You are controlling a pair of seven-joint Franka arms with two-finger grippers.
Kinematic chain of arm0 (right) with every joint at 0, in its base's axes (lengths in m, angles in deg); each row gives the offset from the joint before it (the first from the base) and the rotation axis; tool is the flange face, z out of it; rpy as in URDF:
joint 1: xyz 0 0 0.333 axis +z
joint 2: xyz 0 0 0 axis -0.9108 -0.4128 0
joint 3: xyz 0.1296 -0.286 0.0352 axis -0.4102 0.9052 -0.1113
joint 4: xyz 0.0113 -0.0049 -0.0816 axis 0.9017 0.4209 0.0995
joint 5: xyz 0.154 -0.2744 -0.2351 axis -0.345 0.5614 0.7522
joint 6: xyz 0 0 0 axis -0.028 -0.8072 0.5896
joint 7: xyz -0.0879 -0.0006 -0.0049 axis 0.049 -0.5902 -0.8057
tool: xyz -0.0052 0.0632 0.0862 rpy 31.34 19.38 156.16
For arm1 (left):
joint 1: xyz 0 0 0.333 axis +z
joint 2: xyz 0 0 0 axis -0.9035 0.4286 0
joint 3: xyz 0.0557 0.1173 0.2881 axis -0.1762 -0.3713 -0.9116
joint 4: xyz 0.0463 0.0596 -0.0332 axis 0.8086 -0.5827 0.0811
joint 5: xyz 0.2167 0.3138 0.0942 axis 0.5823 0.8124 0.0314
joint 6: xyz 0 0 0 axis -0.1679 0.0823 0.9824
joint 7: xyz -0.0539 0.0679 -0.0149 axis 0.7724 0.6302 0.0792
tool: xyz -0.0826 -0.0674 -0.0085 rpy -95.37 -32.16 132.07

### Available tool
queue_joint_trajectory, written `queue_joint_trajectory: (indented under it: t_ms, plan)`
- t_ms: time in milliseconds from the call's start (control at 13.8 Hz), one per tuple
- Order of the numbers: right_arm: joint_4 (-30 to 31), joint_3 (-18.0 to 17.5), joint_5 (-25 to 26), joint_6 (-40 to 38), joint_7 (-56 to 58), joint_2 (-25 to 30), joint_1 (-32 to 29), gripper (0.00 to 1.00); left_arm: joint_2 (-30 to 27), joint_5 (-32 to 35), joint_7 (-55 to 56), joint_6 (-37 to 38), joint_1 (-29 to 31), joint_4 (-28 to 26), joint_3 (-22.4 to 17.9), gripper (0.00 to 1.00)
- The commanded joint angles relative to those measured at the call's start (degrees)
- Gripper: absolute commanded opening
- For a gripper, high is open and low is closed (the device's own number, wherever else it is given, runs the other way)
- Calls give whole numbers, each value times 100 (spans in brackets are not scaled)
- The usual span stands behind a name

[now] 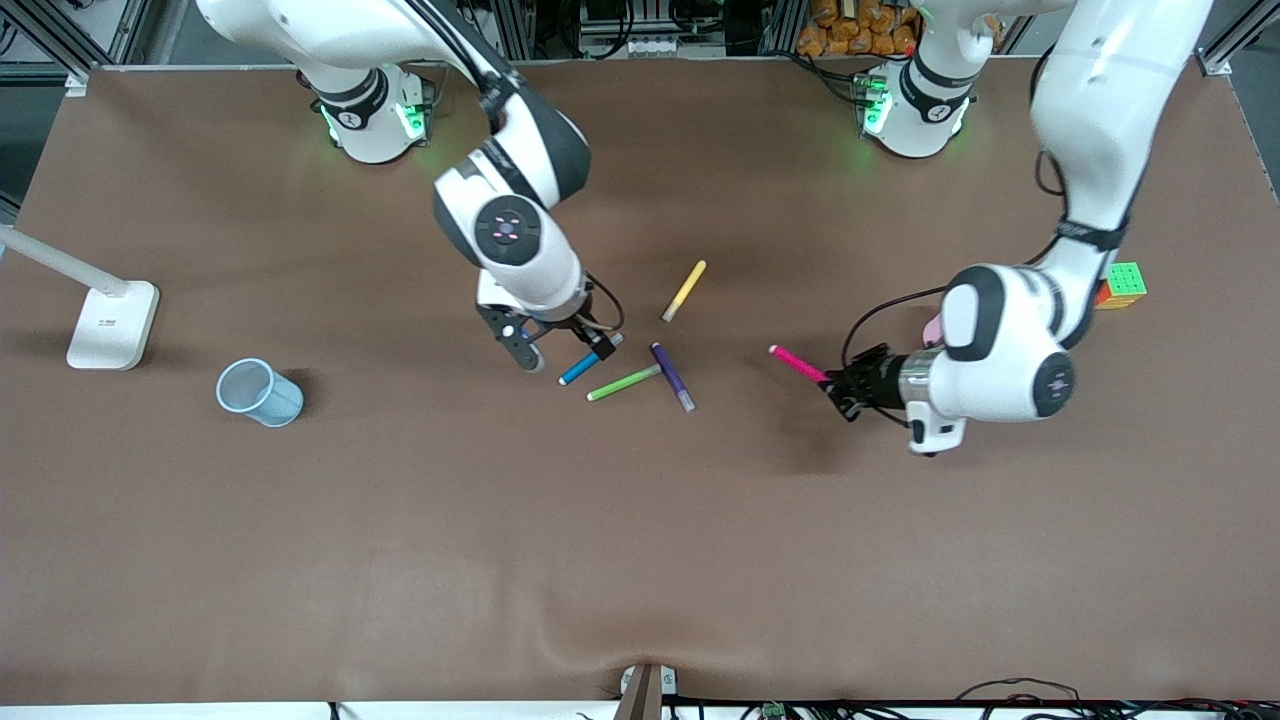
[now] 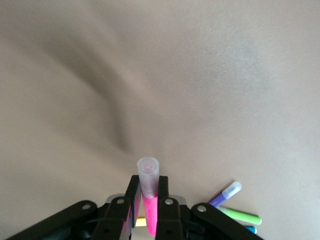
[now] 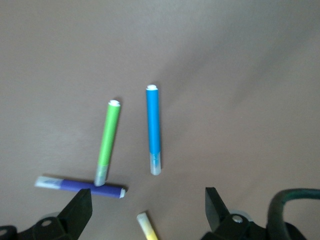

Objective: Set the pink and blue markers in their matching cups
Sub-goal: 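Carry the pink marker to the pink cup while the right gripper grasps blue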

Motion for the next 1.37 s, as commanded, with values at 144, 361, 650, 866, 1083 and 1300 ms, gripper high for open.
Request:
queue_joint_trajectory:
  t_ms: [144,361,650,866,1083,1300]
  plan:
    - [-64,4,372,393,-457,-475,288,94,-726,943,-31,1002,232,337,-16,0]
    - [-64,4,856,639,-984,-669,350,84,-999,1015,-66,1083,311,337,-25,0]
    - [-64,4,874,868,-1003,-907,447,61,-1508,1314,-916,1126,758,311,-16,0]
    - [-73,4,874,1017,-1003,-1056,474,61,-1860,1349,-1497,1258,1092,267,-16,0]
    - [-73,4,883,1158,-1012,-1179,544,43,-2212,1393,-2016,1276,1339,48,-16,0]
    - [-73,4,953,1255,-1003,-1276,588,21,-2537,1752,-2140,1276,1375,-172,-16,0]
